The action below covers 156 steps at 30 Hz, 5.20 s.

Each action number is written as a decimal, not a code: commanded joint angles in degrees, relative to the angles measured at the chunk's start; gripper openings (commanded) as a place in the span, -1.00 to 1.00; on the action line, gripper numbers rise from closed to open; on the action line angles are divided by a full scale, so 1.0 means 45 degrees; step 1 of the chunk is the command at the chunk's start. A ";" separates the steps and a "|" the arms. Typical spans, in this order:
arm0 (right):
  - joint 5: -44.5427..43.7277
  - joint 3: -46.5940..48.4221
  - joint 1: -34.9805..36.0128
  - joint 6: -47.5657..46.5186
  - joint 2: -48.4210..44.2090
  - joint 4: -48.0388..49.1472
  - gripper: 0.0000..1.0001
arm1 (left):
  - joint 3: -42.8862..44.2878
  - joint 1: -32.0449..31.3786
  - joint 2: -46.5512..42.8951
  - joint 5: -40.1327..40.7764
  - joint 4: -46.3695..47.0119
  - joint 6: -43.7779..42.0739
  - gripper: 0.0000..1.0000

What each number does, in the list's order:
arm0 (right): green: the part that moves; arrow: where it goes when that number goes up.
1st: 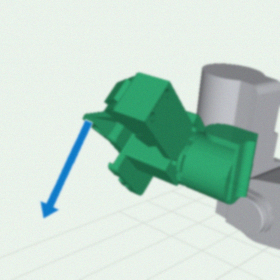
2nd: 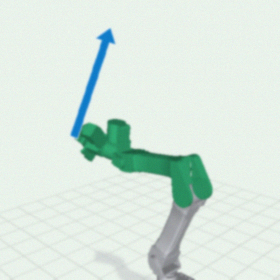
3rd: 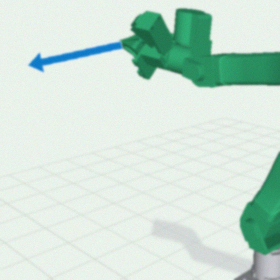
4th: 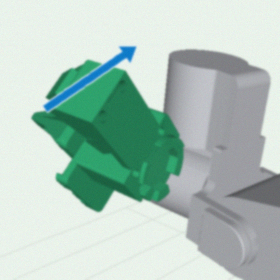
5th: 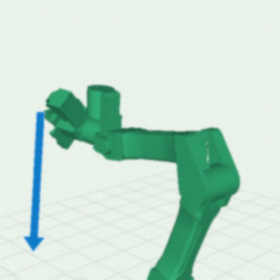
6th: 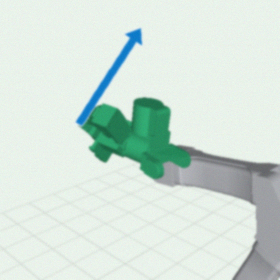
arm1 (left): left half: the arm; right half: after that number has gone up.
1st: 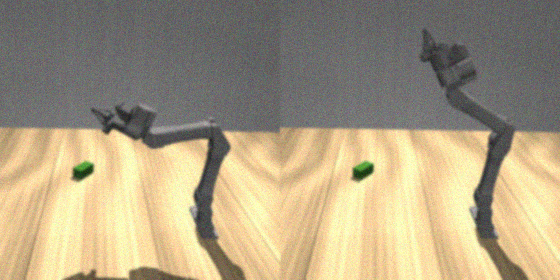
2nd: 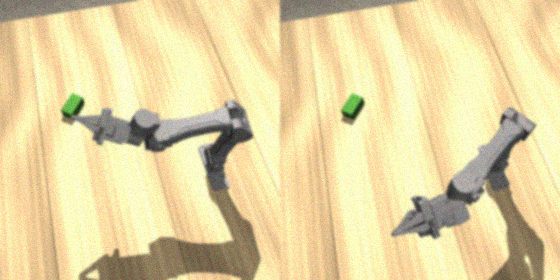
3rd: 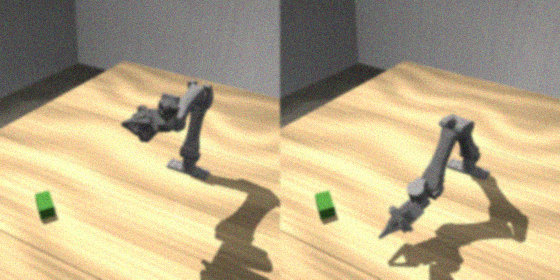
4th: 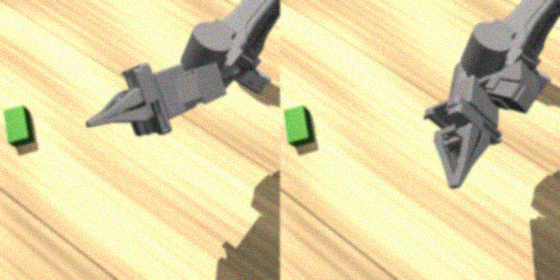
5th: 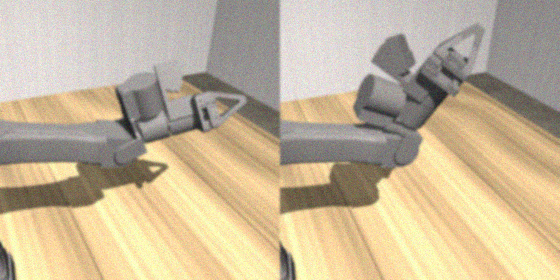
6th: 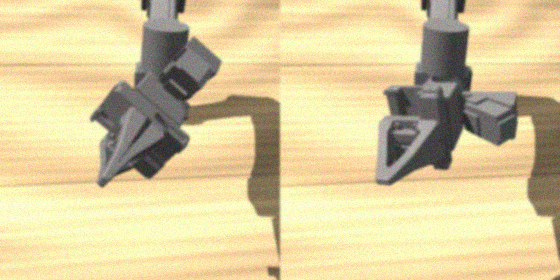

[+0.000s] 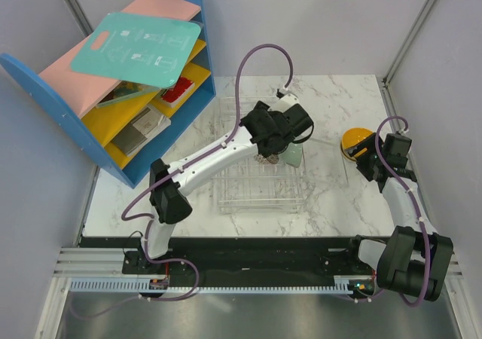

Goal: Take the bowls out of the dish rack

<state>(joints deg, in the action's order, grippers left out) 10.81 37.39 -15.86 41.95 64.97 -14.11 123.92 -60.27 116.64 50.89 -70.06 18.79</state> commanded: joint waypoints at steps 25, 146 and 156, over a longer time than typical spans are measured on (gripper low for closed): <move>0.0313 -0.0125 0.0047 0.0013 0.0230 0.0576 0.57 | 0.0039 0.0640 -0.0061 -0.2208 0.0198 0.0455 -0.48; -0.2304 0.5131 0.6561 0.0852 0.1795 0.2748 -1.00 | -0.1930 0.2495 -0.4727 -0.0294 0.4260 -0.0464 0.46; -0.4918 0.5168 0.2177 -0.1275 0.0288 0.0032 -1.00 | -0.4138 0.2671 -0.5471 -0.0723 0.4671 -0.0034 0.44</move>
<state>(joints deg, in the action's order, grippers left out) -6.37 59.02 -4.12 40.10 68.23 -12.12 106.50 -48.34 93.19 47.33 -51.66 15.64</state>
